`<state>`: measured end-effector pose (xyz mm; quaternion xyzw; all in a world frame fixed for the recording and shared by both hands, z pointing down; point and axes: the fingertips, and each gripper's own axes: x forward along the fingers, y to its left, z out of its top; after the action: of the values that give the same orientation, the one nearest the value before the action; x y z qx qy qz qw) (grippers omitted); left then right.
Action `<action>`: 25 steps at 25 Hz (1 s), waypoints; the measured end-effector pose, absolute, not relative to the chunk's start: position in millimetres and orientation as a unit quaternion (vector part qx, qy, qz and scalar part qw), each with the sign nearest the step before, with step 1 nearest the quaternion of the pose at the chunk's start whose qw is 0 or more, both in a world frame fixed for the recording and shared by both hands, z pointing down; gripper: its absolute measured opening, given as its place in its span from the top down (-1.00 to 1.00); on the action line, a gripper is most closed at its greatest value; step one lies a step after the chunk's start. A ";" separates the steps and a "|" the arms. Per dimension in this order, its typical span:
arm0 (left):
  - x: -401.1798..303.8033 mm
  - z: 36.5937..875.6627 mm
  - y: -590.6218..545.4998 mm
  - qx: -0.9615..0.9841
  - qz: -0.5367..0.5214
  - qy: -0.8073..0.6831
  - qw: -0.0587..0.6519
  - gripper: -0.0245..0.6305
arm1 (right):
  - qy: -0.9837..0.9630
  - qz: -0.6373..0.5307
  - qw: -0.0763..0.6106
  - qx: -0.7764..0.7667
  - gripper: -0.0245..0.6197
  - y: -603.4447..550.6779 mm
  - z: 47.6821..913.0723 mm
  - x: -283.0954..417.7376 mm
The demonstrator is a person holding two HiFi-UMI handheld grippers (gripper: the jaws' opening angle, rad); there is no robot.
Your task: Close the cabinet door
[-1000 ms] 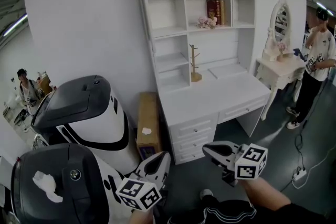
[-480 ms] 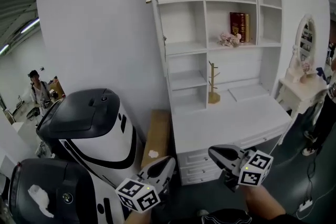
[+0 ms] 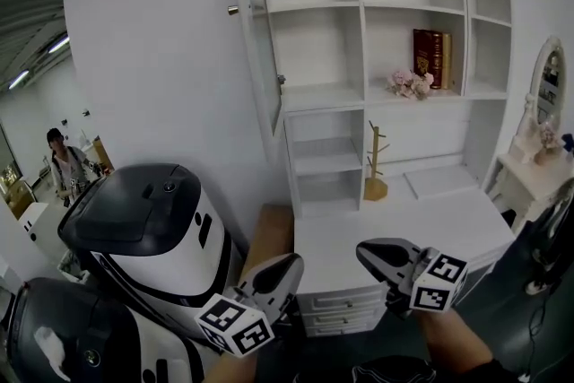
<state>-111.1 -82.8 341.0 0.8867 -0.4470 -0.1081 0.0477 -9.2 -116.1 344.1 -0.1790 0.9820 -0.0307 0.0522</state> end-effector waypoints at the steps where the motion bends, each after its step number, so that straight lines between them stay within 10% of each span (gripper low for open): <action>1: -112.3 337.2 -88.1 0.886 -0.112 -0.448 0.045 0.91 | 0.983 -0.028 0.052 -0.175 0.91 -122.6 342.5 -10.0; 25: -247.2 149.1 -202.6 0.888 -0.260 -0.377 -0.041 0.43 | 0.984 0.005 0.077 -0.161 0.91 -225.0 282.3 -84.3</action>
<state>-247.2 -202.6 149.1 0.8880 -0.3770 -0.2602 -0.0408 -84.3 -225.0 282.3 -0.1610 0.9839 0.0053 0.0771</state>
